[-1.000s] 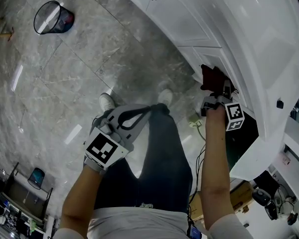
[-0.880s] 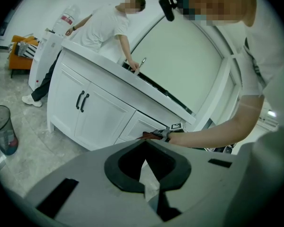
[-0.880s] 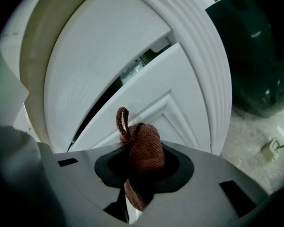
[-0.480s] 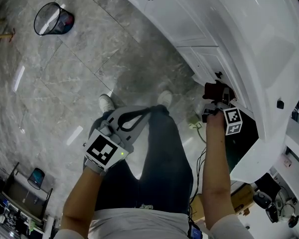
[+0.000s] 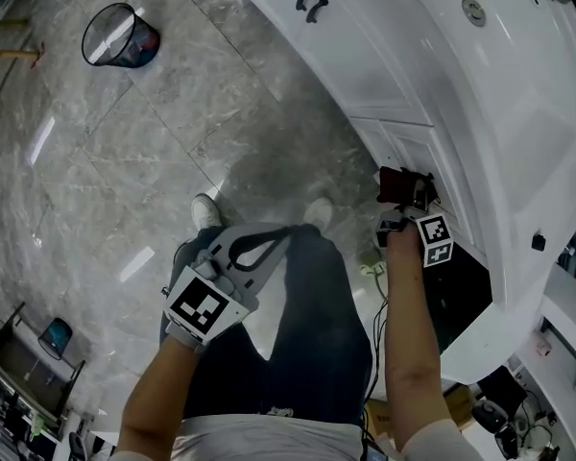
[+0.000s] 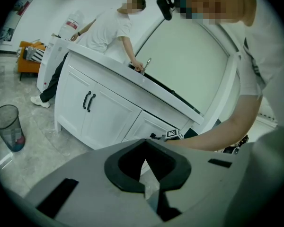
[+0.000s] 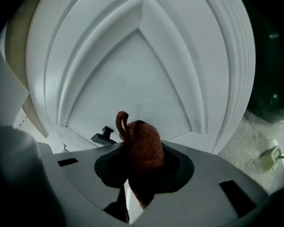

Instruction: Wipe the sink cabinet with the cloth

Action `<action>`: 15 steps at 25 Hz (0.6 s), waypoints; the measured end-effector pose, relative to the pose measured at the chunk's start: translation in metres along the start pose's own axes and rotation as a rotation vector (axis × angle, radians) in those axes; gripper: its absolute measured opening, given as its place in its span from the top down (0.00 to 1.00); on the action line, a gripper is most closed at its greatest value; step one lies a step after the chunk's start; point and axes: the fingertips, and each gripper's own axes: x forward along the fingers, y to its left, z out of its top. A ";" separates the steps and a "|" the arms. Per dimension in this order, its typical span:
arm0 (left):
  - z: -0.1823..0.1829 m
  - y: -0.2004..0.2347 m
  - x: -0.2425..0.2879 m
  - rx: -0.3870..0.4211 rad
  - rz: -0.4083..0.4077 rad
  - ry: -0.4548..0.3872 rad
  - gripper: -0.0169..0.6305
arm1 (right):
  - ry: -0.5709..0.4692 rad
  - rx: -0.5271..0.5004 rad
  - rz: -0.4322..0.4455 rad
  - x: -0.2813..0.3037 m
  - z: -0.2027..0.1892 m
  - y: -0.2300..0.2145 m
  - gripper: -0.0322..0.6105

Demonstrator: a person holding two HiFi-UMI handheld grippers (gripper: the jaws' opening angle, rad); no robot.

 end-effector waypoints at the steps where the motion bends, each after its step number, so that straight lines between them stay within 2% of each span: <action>1: 0.000 0.002 -0.001 0.000 0.006 -0.002 0.96 | 0.005 -0.002 0.005 0.003 -0.003 0.003 0.80; 9: 0.004 0.010 -0.002 -0.011 0.037 -0.023 0.96 | 0.005 -0.022 0.023 0.010 -0.011 0.012 0.80; 15: 0.009 0.009 -0.008 -0.001 0.038 -0.034 0.96 | 0.064 -0.046 0.107 0.008 -0.020 0.037 0.80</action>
